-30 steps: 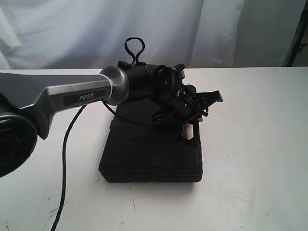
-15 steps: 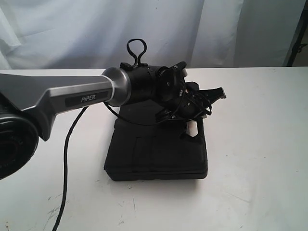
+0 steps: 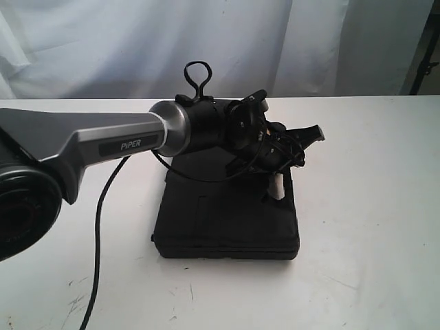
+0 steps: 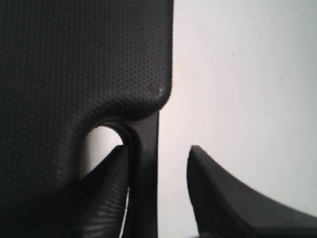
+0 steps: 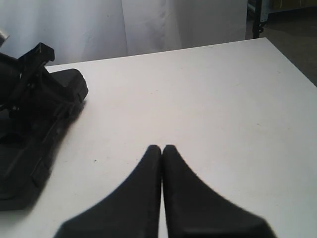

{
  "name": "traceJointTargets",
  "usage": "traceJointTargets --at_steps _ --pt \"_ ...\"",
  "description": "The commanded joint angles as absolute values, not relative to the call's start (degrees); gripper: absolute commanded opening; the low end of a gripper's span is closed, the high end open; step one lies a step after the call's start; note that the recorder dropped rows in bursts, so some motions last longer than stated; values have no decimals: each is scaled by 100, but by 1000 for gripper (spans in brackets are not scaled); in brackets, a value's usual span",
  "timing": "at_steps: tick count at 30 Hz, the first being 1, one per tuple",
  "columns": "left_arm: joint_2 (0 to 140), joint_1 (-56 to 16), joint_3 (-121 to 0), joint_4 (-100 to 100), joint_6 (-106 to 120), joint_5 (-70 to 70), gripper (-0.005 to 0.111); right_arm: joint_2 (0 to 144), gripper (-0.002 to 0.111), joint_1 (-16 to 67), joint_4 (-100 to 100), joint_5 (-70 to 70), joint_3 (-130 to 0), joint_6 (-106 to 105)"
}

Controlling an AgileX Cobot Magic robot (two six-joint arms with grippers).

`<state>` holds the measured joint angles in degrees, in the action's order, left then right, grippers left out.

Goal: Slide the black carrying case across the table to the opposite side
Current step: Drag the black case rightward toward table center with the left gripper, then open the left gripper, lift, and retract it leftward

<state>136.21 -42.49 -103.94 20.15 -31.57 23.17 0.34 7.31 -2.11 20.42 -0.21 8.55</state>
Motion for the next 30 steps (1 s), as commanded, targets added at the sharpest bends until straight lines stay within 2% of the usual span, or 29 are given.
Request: traceJointTargets --at_steps 1,11,17,19,20,24,30 --pt "13603 -4287 -10434 2221 -3202 1903 51 0 0 686 -204 2012 0 846" --pt "13526 -4277 -10457 2168 -2945 1951 51 0 0 686 -204 2012 0 846" --pt "13441 -4226 -10969 1697 -2945 2534 48 0 0 686 -204 2012 0 846" --pt "13350 -4226 -11131 1348 -2945 2726 42 0 0 686 -204 2012 0 846" --pt "13287 -4226 -11198 1159 -2945 2824 36 0 0 686 -204 2012 0 846" --pt "12933 -4226 -11298 431 -2945 3078 -1 0 0 686 -204 2012 0 846" --pt "12478 -4226 -11298 -760 -2945 3610 0 0 0 686 -204 2012 0 846"
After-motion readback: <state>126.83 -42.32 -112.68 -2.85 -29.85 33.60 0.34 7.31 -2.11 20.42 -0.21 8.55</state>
